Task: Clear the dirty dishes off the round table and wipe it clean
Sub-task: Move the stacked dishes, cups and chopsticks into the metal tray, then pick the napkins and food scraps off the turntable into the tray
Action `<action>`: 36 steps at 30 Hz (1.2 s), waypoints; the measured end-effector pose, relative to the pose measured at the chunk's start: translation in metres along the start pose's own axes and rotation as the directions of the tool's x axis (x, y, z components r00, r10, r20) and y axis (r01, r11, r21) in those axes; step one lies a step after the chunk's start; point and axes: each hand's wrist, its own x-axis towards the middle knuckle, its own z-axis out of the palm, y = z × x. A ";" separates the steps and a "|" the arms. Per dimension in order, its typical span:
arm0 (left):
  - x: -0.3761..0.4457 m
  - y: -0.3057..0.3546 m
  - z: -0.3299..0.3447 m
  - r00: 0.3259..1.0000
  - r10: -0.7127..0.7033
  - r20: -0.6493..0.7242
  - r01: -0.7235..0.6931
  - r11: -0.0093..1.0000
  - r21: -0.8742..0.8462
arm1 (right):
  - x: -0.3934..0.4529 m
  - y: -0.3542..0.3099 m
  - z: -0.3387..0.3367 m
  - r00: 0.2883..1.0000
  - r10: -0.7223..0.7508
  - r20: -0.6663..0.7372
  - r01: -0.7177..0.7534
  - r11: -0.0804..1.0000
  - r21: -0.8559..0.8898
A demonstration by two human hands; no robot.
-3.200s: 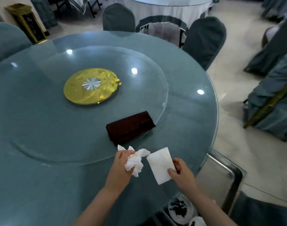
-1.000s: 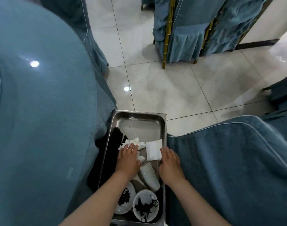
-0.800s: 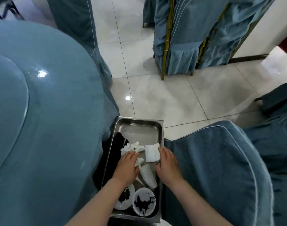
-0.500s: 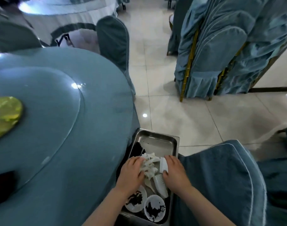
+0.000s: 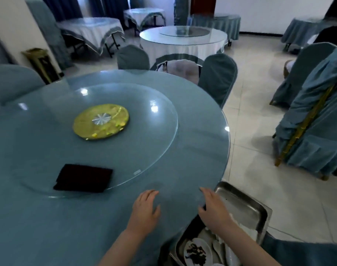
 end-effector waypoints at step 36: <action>0.007 -0.232 -0.149 0.907 -0.411 0.092 0.362 0.872 0.328 | 0.152 -0.212 0.129 0.890 -0.301 0.344 0.398 0.879 -0.261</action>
